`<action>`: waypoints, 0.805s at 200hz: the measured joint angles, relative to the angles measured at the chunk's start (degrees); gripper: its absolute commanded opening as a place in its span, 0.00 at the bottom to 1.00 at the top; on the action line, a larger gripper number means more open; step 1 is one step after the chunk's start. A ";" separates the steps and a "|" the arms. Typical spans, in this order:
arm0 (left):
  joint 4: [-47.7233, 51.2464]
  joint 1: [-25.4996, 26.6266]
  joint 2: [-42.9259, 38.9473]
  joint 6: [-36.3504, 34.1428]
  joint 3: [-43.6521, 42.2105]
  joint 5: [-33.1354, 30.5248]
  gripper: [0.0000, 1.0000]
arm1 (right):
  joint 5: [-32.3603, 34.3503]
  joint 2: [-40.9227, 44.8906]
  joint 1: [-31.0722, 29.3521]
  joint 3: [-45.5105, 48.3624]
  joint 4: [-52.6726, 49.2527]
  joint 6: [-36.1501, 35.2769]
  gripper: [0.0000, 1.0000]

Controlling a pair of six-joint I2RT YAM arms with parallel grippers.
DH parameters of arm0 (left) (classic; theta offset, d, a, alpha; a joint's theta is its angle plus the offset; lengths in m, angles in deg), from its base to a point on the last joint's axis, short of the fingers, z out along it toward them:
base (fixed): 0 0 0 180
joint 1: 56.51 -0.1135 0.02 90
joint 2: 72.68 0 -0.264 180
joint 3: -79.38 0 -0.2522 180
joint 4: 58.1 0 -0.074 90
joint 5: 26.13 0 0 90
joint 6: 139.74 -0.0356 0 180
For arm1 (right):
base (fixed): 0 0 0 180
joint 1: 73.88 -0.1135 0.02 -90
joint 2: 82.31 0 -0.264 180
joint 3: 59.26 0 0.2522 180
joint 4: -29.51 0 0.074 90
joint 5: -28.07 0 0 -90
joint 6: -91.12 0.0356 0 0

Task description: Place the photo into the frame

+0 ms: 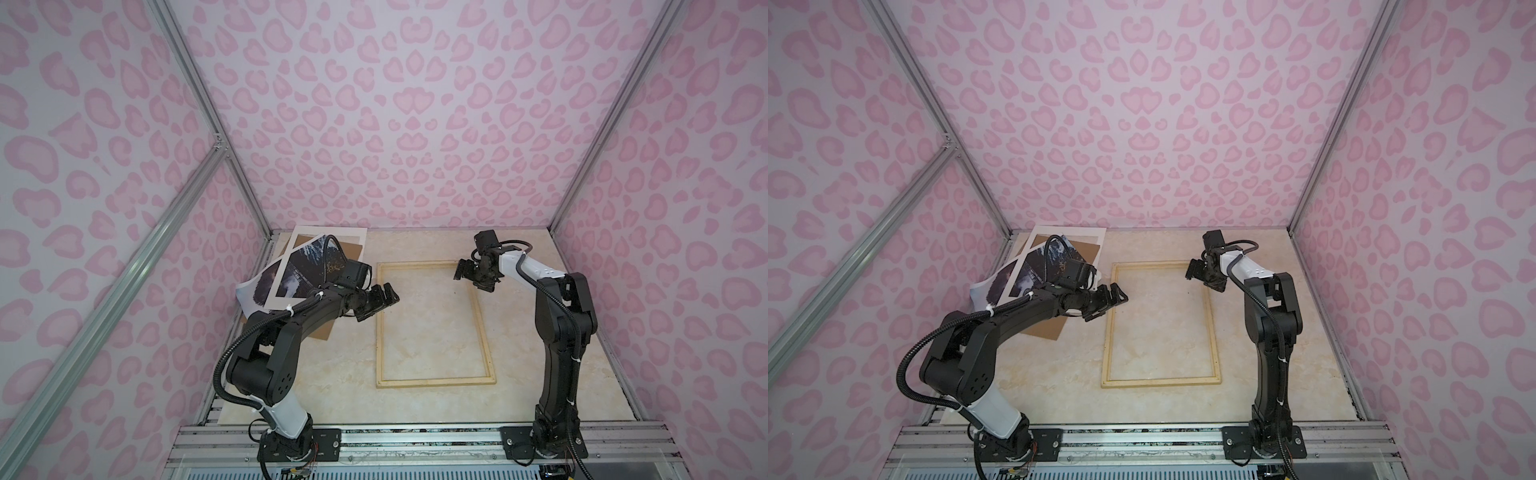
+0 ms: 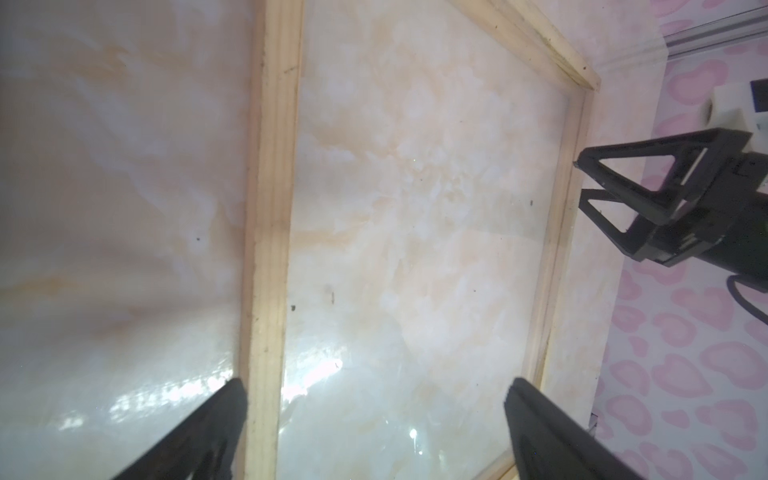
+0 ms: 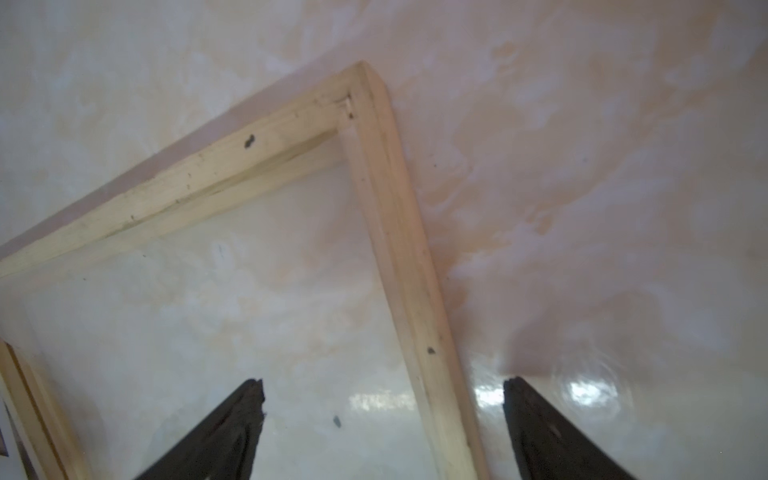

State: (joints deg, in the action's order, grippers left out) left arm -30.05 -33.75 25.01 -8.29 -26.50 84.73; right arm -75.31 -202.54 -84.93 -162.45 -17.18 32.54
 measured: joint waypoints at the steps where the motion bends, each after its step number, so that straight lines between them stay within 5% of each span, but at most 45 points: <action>1: 0.07 0.00 0.07 -0.11 0.04 -0.09 1.00 | 0.00 0.04 0.02 0.04 0.00 -0.07 0.88; 81: 7.56 -0.04 10.95 -3.56 12.68 -9.68 0.95 | 1.16 2.16 0.33 3.02 -0.68 -3.43 0.80; 161: 9.68 -1.40 18.16 -2.16 18.67 -12.72 0.59 | -4.96 2.27 0.81 5.66 2.99 -3.54 0.77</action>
State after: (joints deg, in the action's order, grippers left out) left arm -20.37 -35.14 43.17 -10.45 -7.84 72.01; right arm -80.27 -200.26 -84.12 -156.79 -14.19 29.00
